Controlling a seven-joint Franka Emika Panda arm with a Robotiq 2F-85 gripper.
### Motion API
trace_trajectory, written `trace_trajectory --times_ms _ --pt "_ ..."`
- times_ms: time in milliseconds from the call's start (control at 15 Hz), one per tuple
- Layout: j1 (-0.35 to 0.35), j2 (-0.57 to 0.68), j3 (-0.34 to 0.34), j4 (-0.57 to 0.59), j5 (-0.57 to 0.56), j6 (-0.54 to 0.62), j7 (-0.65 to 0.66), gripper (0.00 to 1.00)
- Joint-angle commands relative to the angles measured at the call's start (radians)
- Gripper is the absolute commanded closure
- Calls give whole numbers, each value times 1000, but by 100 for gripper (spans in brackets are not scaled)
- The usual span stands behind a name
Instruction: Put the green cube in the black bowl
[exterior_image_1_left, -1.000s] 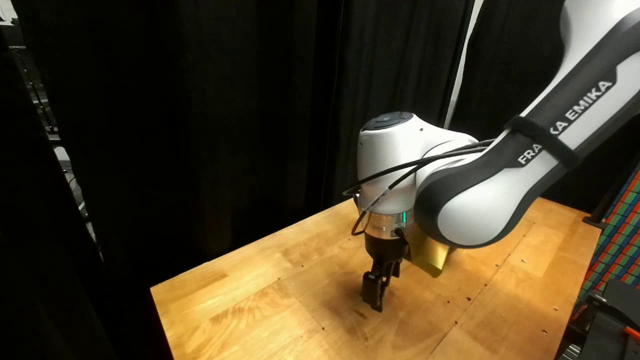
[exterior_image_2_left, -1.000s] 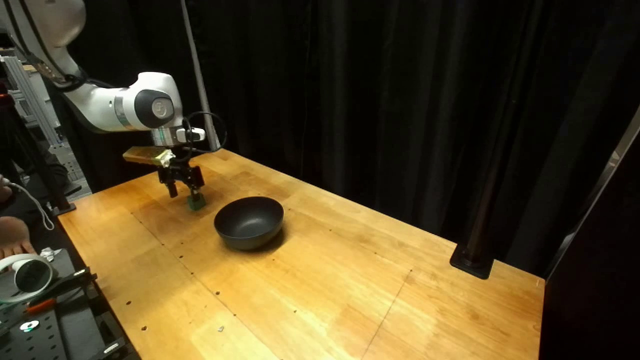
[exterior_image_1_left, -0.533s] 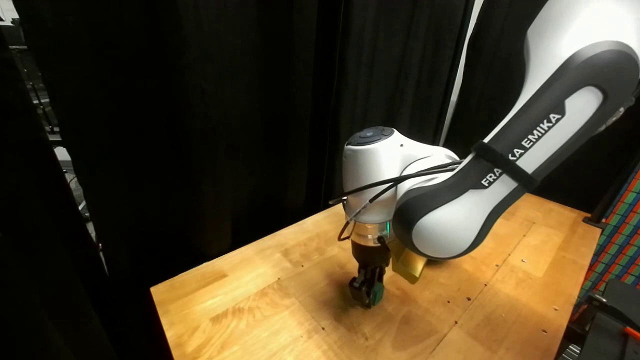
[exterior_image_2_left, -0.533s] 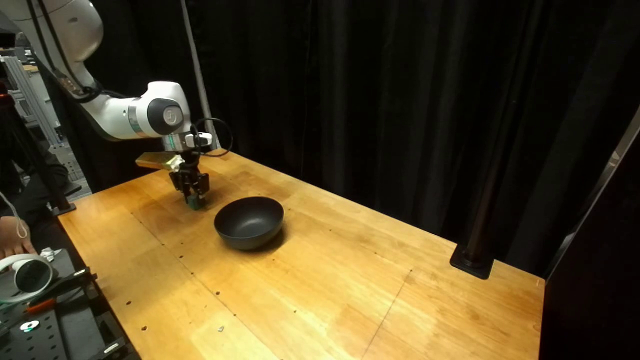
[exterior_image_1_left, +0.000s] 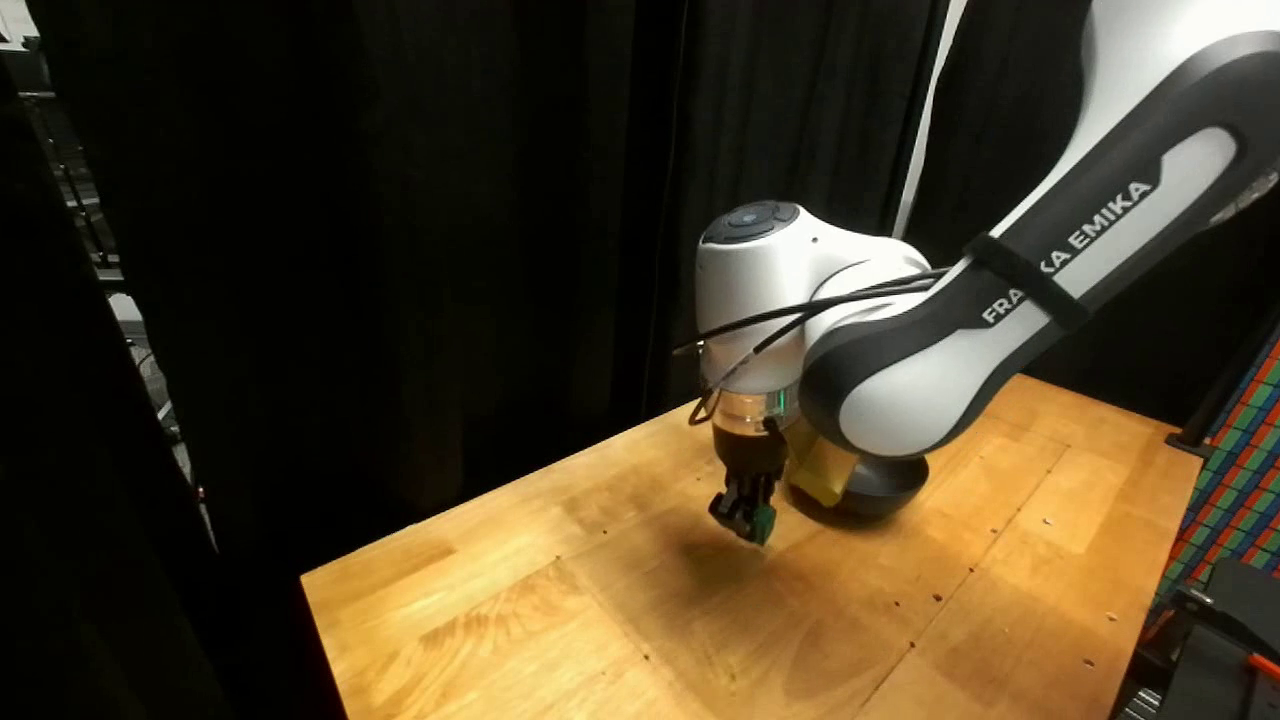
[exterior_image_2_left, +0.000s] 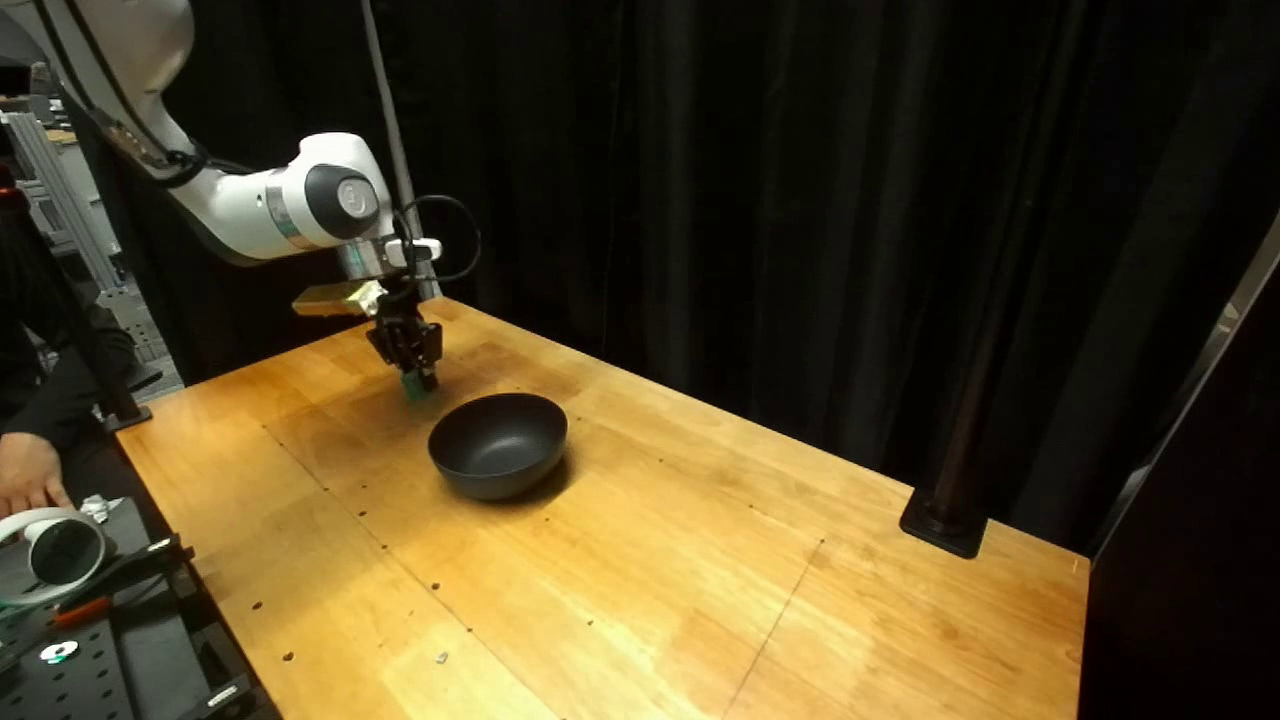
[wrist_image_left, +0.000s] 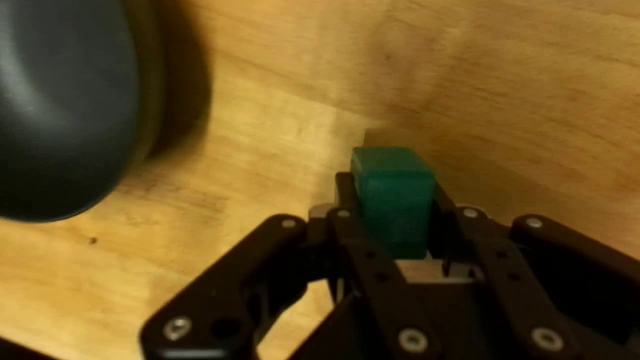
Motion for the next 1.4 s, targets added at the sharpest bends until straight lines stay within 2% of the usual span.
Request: trace_trajectory --times_ms 0,400,467,600,800,867,1000,1200,1333 --pt "-4 -135 -70 -41 -114 -82 71 89" --pt "-131 -171 -88 -27 -183 -171 92 86" --pt "-150 -170 -85 -28 -179 -172 83 42" --pt "-175 -184 -82 -36 -178 -183 75 38" --pt "-203 -242 -72 -35 -163 -285 -1 12" --pt "-231 -272 -51 -33 -118 -337 -101 5" --pt "-273 -338 -22 -41 -63 -416 -249 0" --pt "-336 -436 -2 -33 37 -505 -465 0" --pt "-371 -493 -1 -38 96 -517 -587 0"
